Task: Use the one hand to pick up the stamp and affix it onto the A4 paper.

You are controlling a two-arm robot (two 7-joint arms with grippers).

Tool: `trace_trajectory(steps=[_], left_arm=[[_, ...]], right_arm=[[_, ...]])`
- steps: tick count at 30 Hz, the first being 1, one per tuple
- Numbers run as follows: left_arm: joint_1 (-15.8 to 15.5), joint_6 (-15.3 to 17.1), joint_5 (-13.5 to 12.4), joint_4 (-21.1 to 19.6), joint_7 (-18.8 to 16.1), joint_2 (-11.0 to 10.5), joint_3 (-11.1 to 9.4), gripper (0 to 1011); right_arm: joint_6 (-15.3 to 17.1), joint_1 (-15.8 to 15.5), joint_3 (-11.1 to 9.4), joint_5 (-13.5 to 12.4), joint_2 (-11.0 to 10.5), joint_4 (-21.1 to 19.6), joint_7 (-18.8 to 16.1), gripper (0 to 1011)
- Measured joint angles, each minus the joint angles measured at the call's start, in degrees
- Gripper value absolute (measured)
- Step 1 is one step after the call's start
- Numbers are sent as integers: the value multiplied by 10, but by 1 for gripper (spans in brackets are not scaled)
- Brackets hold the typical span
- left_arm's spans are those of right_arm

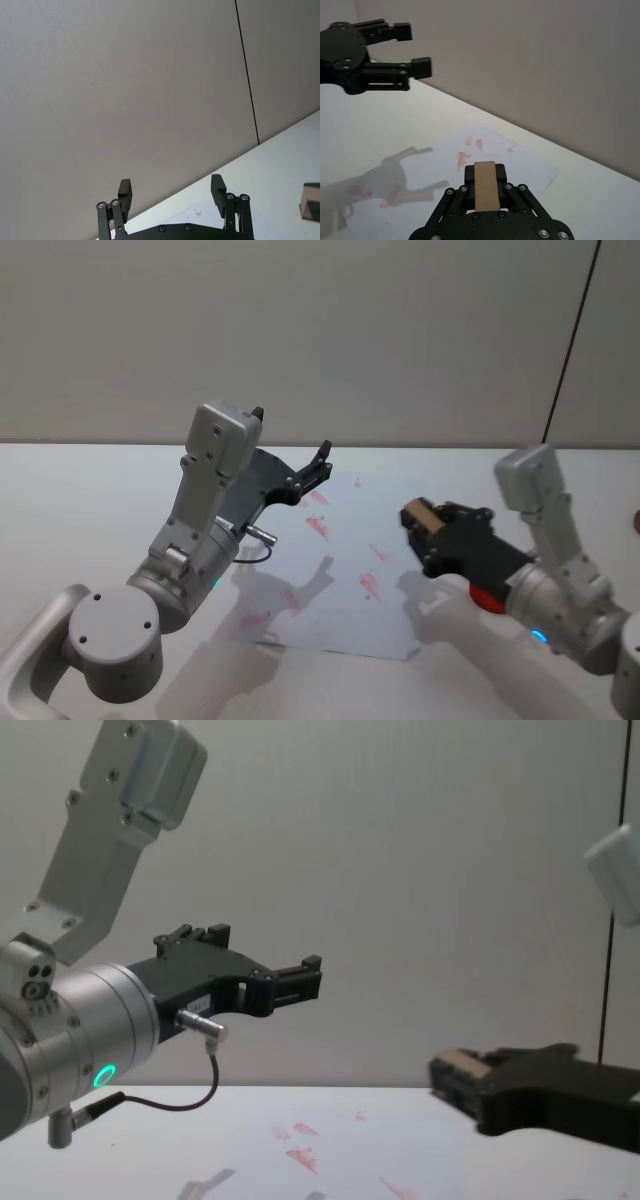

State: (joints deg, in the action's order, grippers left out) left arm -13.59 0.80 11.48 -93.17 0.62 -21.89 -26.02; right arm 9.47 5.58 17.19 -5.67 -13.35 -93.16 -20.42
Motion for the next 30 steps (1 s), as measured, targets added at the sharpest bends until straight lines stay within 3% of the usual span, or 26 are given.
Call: trace_trajectory(steps=[14,23,30], left_arm=[[0,0,0,0,0,0,0,1003],[0,0,0,0,0,0,0,1003],[0,0,0,0,0,0,0,1003]], right_arm=[[27,65,39,50,51,99,-105,220],[48,90,58,84,71,149,-131,221],[62,98,66,101,77,171,-132,220]])
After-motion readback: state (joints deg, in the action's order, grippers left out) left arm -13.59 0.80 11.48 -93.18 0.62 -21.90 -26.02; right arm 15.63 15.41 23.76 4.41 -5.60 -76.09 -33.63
